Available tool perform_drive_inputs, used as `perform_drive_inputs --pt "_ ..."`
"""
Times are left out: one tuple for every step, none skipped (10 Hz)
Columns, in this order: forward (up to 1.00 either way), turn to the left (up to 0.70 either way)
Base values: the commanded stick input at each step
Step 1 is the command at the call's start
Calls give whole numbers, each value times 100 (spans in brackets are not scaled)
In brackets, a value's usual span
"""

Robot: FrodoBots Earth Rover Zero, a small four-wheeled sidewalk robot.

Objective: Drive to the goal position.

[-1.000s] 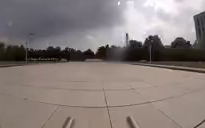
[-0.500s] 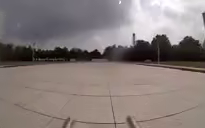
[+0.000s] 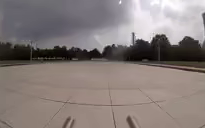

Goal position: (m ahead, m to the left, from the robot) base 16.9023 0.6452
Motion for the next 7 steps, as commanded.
perform_drive_inputs --pt "70 0" --pt "70 0" --pt "70 0" --pt "70 0" --pt "70 0" --pt "70 0" --pt "70 0"
